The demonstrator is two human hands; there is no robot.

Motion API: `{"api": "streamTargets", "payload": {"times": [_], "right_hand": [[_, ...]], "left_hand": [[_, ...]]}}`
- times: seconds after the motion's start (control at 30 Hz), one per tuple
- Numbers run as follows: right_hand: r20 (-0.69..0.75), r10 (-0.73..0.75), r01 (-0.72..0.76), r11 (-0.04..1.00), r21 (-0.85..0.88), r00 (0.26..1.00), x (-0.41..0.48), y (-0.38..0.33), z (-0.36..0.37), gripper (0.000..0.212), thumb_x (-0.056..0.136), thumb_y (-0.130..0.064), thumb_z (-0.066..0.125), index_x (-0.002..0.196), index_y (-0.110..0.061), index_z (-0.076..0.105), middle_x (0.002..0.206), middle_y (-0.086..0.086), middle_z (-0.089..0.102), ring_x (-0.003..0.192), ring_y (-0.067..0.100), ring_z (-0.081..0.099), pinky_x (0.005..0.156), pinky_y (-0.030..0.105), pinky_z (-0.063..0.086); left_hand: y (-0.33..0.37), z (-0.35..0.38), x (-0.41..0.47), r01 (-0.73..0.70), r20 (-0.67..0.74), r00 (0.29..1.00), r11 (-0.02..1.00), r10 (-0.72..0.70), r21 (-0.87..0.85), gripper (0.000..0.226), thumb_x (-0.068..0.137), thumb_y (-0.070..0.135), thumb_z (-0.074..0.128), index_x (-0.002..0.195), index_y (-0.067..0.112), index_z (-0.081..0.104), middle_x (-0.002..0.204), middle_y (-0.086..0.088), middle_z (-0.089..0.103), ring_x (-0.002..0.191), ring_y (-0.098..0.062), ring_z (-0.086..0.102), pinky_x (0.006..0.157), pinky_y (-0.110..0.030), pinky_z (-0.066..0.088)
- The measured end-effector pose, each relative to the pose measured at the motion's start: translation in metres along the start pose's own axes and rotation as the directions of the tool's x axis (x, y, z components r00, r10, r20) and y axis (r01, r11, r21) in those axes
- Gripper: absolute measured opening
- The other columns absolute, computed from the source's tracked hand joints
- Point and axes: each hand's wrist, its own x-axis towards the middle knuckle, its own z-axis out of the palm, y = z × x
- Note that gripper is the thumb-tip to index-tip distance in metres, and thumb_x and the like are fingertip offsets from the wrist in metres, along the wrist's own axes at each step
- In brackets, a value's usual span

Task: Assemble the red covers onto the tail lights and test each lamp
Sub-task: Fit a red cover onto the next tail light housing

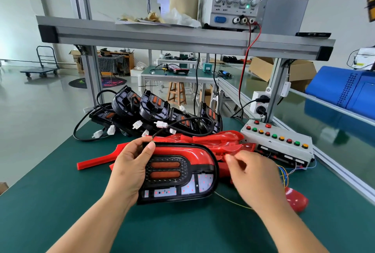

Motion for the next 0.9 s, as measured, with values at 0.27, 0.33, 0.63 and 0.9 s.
{"api": "streamTargets", "payload": {"times": [0.27,0.33,0.63,0.9], "right_hand": [[0.36,0.354,-0.149,0.861,-0.487,0.863,0.003,0.018,-0.015,0.054,0.088,-0.065,0.048,0.122,-0.024,0.039,0.119,-0.001,0.062,0.108,0.024,0.062,0.07,0.032,0.041],[0.361,0.36,-0.17,0.87,-0.462,0.86,0.003,0.016,-0.015,0.043,0.087,-0.058,0.051,0.112,-0.026,0.037,0.111,-0.002,0.06,0.101,0.024,0.061,0.069,0.032,0.042],[0.46,0.327,-0.166,0.92,-0.356,0.826,0.012,0.022,-0.022,0.033,0.079,-0.061,0.058,0.072,-0.03,0.052,0.078,-0.011,0.057,0.071,0.007,0.054,0.057,0.028,0.039],[0.461,0.304,-0.242,0.952,-0.189,0.834,0.019,0.02,-0.033,0.019,0.078,-0.041,0.065,0.069,-0.025,0.061,0.071,-0.007,0.065,0.064,0.007,0.055,0.056,0.025,0.039]], "left_hand": [[-0.004,0.001,0.002,-0.013,-0.02,1.0,0.998,0.014,0.059,0.012,0.091,0.021,0.064,0.102,0.025,0.069,0.108,-0.017,0.069,0.089,-0.037,0.07,0.067,-0.051,0.059],[-0.003,-0.001,0.001,-0.006,0.02,1.0,0.996,0.004,0.094,0.012,0.09,0.023,0.064,0.1,0.029,0.069,0.111,-0.017,0.067,0.094,-0.038,0.069,0.073,-0.056,0.058],[-0.003,-0.006,0.0,-0.03,0.042,0.999,0.981,0.022,0.193,0.014,0.088,0.028,0.067,0.095,0.04,0.067,0.091,-0.001,0.071,0.079,-0.024,0.073,0.06,-0.037,0.06],[-0.005,-0.011,0.002,-0.097,0.033,0.995,0.934,0.091,0.345,0.017,0.088,0.036,0.068,0.097,0.049,0.064,0.113,-0.002,0.063,0.103,-0.021,0.064,0.088,-0.047,0.055]]}}
